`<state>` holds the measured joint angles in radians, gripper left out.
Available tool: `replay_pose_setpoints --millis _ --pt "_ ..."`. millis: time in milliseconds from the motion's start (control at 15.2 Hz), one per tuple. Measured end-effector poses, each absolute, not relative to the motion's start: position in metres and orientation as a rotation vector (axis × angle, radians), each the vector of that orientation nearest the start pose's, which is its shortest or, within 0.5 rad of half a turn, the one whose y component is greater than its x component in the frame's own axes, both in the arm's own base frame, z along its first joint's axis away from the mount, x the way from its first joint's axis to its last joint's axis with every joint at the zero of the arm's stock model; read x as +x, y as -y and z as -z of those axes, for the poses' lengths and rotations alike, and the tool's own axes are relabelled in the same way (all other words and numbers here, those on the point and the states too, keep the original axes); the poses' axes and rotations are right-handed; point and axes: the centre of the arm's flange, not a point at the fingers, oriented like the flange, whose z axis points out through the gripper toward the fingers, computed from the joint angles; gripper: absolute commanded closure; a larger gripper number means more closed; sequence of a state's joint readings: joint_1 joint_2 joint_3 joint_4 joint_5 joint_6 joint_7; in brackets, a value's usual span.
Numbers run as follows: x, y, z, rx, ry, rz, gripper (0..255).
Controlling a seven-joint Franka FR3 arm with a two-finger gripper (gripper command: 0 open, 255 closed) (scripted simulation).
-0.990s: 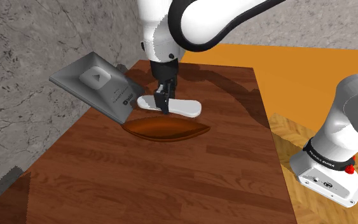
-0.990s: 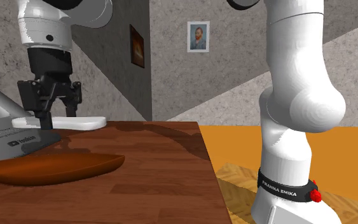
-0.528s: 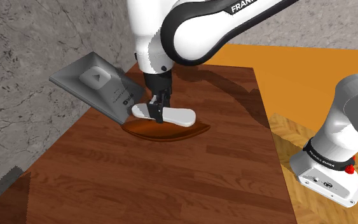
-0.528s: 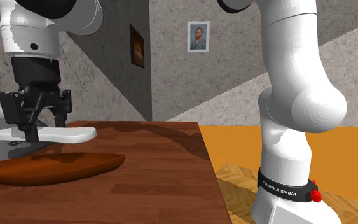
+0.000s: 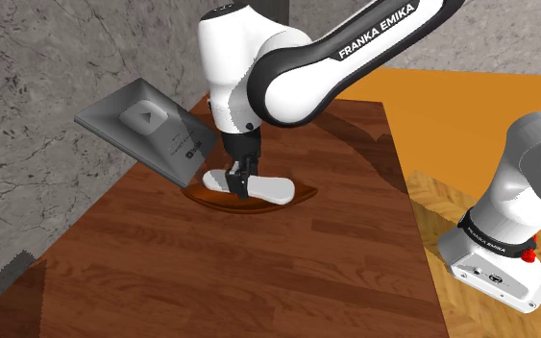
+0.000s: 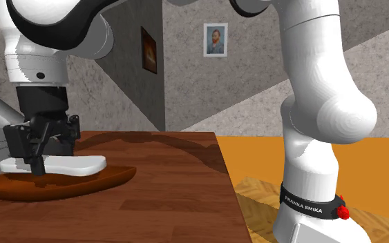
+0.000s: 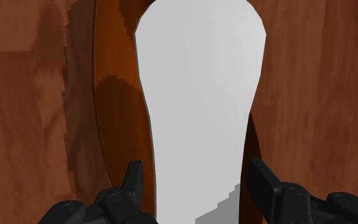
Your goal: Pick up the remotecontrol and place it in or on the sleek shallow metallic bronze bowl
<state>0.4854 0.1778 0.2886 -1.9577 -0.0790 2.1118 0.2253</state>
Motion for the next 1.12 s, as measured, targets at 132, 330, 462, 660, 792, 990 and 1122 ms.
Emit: replay_pose_setpoints --millis 132,330,462,660,792,990,1122 --pt "0.429 -0.407 -0.383 -3.029 0.914 -0.008 255" --pt "0.429 -0.407 -0.381 -3.029 0.914 -0.008 255" --pt "0.428 -0.407 -0.381 -3.029 0.914 -0.008 255" --pt "0.428 -0.407 -0.381 -3.029 0.914 -0.007 0" --pt "0.428 -0.407 -0.381 -3.029 0.914 -0.007 0" --pt "0.429 -0.407 -0.387 -3.029 0.914 -0.007 0" --pt "0.429 -0.408 -0.410 -3.028 0.914 -0.005 0"
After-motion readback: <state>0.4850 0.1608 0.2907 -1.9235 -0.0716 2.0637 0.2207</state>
